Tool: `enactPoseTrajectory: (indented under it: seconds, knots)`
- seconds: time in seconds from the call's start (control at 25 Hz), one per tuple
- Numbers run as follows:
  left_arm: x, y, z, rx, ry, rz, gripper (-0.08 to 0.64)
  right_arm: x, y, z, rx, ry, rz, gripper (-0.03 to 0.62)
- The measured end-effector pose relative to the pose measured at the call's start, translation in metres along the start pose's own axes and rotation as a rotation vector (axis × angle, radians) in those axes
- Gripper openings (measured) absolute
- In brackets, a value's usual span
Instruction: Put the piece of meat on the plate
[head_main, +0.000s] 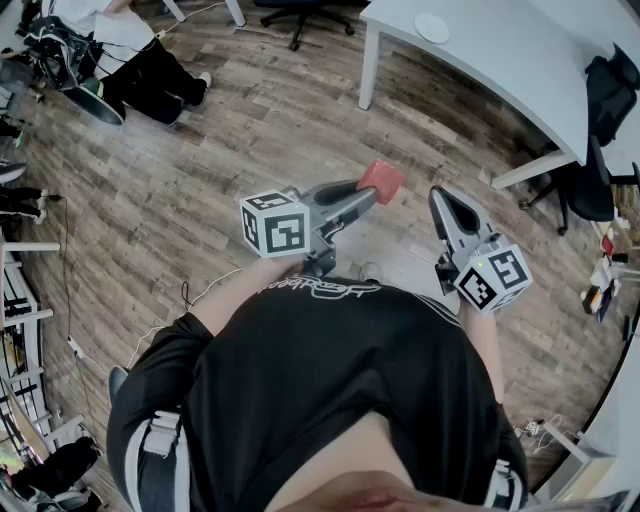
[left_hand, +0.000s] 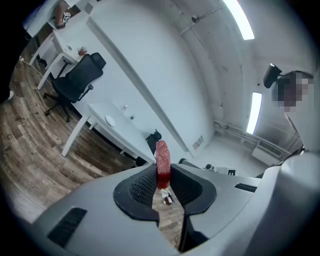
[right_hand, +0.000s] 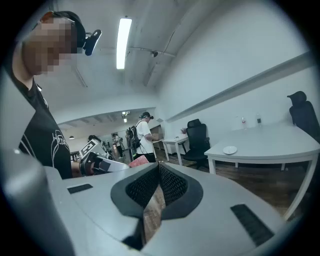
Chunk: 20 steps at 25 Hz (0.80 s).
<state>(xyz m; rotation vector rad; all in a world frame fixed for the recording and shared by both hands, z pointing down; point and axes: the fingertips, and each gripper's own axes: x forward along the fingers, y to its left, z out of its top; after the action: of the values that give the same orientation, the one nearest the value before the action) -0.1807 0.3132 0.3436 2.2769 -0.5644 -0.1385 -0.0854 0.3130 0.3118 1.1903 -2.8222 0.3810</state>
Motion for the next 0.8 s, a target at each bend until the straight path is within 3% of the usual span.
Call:
enactPoseTrajectory:
  seconds: [0.8]
  knots:
    - [0.027, 0.004, -0.003, 0.034, 0.024, 0.005, 0.081, -0.003, -0.033, -0.021, 0.048, 0.045, -0.040, 0.009]
